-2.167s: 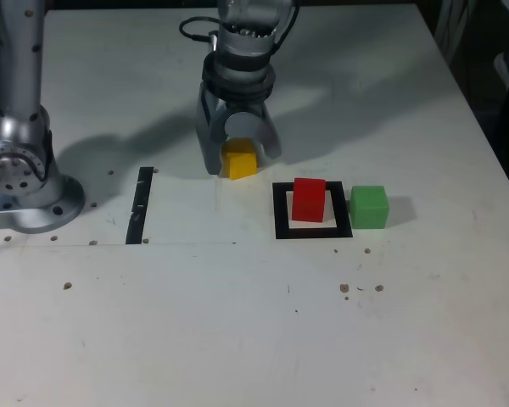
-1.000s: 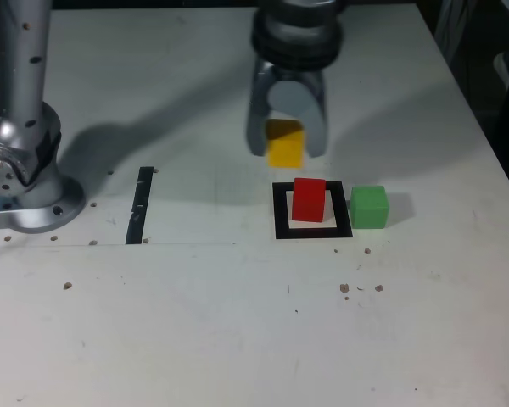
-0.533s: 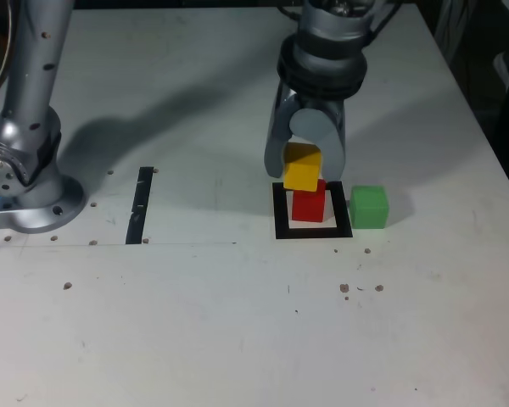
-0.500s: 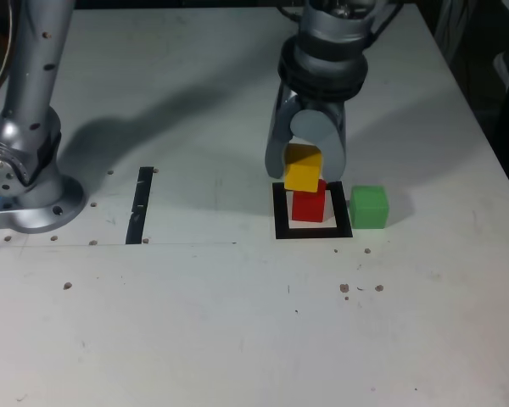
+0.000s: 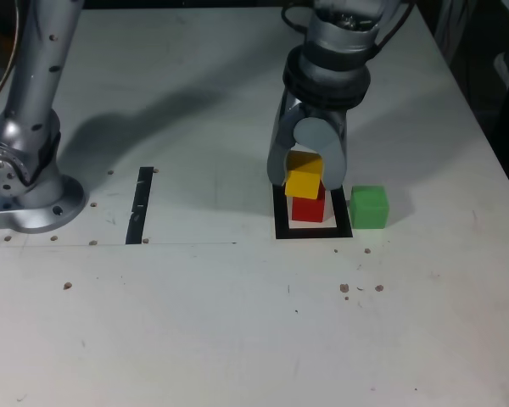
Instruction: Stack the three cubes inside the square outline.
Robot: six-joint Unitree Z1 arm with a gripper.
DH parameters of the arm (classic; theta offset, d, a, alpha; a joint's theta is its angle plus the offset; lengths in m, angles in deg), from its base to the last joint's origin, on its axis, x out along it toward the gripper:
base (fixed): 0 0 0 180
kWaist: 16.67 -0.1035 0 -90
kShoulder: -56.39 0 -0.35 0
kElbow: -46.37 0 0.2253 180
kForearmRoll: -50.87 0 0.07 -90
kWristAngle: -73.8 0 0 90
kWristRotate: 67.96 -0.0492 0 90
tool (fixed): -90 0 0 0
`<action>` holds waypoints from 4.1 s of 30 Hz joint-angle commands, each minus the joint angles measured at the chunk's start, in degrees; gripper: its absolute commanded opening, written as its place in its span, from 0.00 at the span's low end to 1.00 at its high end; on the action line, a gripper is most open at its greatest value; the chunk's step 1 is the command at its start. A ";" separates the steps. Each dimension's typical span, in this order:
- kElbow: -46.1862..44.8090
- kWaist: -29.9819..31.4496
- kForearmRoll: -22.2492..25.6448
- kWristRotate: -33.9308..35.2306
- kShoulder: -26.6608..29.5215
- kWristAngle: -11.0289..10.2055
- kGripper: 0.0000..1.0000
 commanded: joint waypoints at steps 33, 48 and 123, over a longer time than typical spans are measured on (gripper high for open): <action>-0.72 -0.70 -2.48 -0.63 0.36 -0.40 0.51; -2.48 -0.85 -2.10 2.07 1.87 0.38 0.99; 20.89 6.40 6.83 -4.17 -12.82 -6.53 0.99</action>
